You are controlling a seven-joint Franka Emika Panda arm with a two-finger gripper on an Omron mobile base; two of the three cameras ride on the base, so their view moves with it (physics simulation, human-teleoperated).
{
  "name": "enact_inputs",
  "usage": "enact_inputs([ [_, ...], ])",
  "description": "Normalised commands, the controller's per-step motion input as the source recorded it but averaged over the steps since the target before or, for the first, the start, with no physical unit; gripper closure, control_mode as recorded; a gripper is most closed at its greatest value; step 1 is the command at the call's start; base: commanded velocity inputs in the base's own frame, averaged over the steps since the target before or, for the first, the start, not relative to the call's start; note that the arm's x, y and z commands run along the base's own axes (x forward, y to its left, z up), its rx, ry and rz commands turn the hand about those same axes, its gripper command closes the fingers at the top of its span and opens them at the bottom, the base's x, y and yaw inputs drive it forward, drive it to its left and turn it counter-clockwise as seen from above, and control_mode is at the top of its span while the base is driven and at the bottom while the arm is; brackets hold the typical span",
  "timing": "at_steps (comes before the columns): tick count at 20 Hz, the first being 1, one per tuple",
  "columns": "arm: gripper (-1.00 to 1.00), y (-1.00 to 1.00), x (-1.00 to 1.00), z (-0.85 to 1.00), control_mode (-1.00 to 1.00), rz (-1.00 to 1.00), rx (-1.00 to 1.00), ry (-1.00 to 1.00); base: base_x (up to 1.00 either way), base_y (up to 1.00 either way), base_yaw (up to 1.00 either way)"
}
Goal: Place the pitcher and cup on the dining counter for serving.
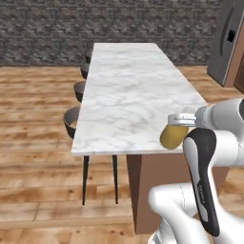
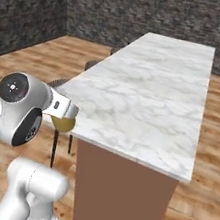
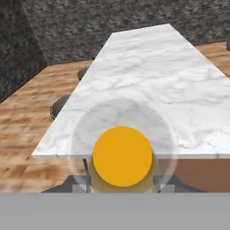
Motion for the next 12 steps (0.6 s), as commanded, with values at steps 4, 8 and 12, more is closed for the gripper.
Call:
enact_inputs([
  [4, 1.0, 0.0, 0.0, 0.0, 1.0, 0.0, 0.0, 0.0, 1.0, 0.26, -0.07],
  [8, 1.0, 0.01, 0.25, 0.0, -1.0, 0.0, 0.0, 0.01, 0.75, 0.06, -0.02],
  [12, 1.0, 0.07, 1.0, -0.14, -1.0, -0.03, -0.04, 0.05, 0.0, 0.0, 0.0],
])
